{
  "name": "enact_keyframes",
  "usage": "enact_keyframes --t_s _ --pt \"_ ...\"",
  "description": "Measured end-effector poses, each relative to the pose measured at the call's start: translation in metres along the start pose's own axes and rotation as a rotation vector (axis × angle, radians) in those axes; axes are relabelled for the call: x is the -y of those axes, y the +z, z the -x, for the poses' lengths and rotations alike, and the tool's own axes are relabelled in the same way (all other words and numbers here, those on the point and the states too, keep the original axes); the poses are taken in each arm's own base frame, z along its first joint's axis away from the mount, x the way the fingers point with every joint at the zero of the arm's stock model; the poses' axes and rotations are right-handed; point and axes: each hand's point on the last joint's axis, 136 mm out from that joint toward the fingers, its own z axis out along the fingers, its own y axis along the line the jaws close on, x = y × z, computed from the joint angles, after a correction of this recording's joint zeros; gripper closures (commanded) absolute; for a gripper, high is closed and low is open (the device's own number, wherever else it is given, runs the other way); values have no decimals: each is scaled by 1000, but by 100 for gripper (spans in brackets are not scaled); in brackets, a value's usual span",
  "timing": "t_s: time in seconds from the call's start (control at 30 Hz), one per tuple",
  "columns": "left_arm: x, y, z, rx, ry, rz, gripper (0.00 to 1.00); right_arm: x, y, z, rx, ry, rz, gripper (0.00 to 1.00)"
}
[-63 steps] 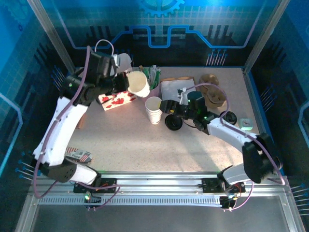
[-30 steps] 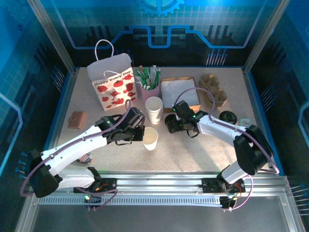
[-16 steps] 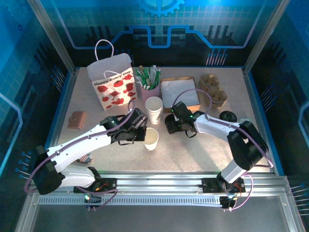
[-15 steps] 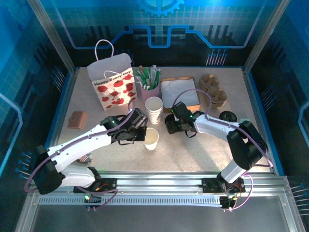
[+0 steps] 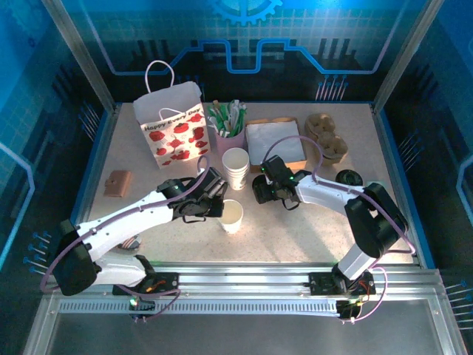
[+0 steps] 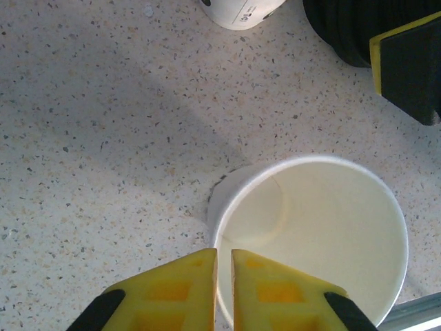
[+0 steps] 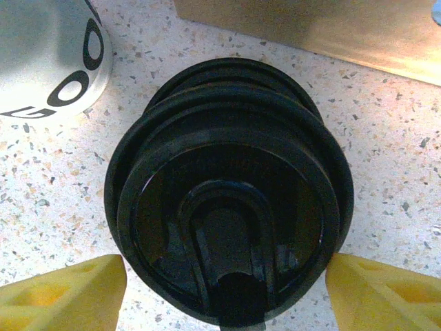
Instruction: Pack the takeout coffee
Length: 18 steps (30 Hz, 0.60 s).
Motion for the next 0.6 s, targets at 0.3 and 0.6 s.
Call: enact_keyframes --t_s 0.3,0.6 --pt "-1 1 3 13 3 9 76 0 1 3 10 -9 -3 34" --pt "-3 -25 21 102 21 12 66 0 1 4 18 -16 -3 24"
